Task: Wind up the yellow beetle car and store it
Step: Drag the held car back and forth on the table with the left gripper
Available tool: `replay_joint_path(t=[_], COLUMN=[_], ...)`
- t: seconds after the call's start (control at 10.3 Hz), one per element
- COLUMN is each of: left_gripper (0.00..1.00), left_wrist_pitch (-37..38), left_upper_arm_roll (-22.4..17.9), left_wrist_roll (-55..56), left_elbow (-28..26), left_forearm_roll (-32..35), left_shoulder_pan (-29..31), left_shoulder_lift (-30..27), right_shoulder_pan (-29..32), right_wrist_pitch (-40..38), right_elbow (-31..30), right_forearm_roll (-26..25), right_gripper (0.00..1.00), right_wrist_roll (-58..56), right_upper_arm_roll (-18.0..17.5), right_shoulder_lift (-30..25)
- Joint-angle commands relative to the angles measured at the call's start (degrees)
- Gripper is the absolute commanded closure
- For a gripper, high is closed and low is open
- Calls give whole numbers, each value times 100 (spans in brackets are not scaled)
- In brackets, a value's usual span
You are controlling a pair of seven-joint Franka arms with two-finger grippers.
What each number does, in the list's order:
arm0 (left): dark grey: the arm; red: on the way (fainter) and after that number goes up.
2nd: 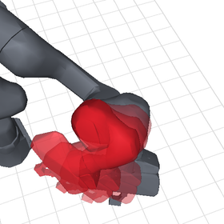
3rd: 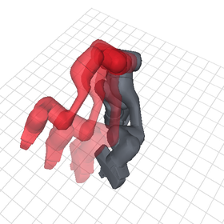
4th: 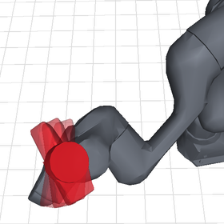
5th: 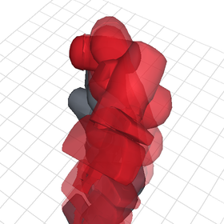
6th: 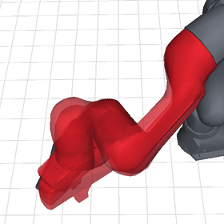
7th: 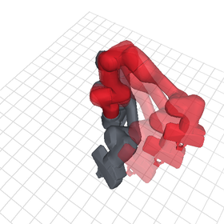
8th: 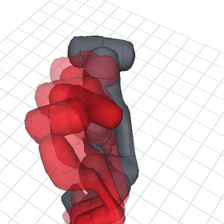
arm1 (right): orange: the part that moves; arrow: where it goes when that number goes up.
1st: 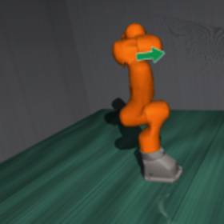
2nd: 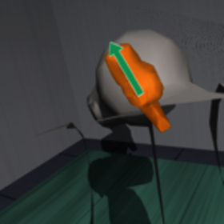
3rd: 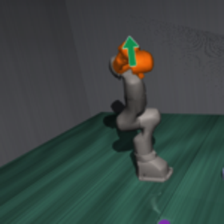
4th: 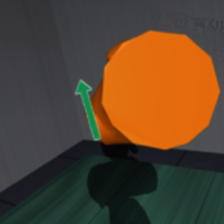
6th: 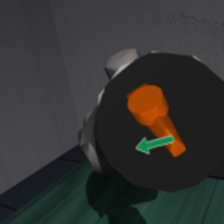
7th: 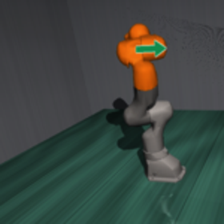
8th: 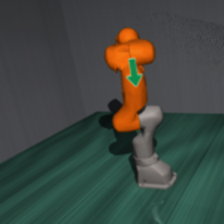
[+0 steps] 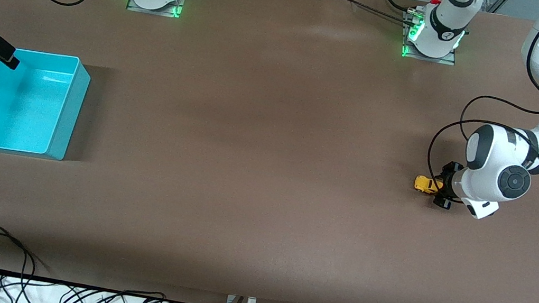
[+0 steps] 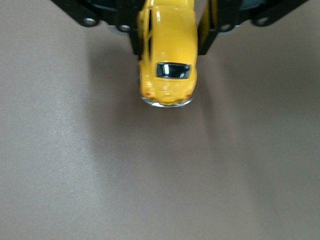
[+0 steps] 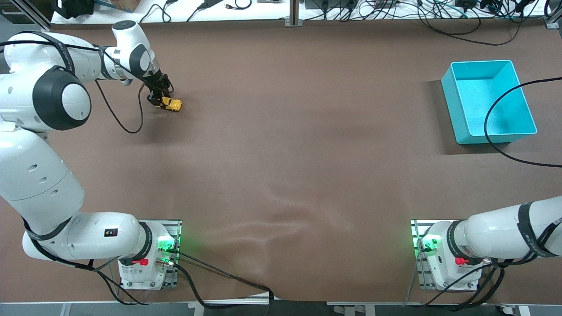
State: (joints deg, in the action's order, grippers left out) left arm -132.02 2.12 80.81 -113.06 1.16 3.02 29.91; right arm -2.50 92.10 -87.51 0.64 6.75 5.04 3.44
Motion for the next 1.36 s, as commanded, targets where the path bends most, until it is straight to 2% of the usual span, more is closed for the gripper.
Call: replay_joint_path(t=[0.0, 0.1, 0.29, 0.39, 0.78, 1.07, 1.26], left_gripper=[100, 100, 100, 100, 100, 100, 100], left_wrist_pitch=[-8, 36, 106, 107, 54, 10, -34], left_upper_arm_roll=[8, 17, 358, 403, 404, 377, 360], left_wrist_roll=[85, 189, 775, 1188, 1587, 1517, 1508], left_elbow=[-23, 3, 30, 65, 65, 74, 82], left_forearm_roll=[147, 139, 121, 138, 139, 156, 497], left_shoulder_pan=[-11, -55, -64, -186, -583, -513, -373], left_shoulder_lift=[-47, -99, -135, -100, 208, 269, 348], right_shoulder_pan=[21, 21, 21, 21, 21, 21, 21], right_wrist_pitch=[-25, -25, -34, -25, -34, -25, -34], right_elbow=[103, 103, 103, 103, 103, 103, 103], right_forearm_roll=[86, 86, 86, 86, 86, 86, 86], right_gripper=[0, 0, 0, 0, 0, 0, 0], right_wrist_roll=[20, 20, 20, 20, 20, 20, 20], right_upper_arm_roll=[-3, -3, -3, -3, -3, -3, -3], right_shoulder_lift=[17, 17, 17, 17, 8, 17, 17])
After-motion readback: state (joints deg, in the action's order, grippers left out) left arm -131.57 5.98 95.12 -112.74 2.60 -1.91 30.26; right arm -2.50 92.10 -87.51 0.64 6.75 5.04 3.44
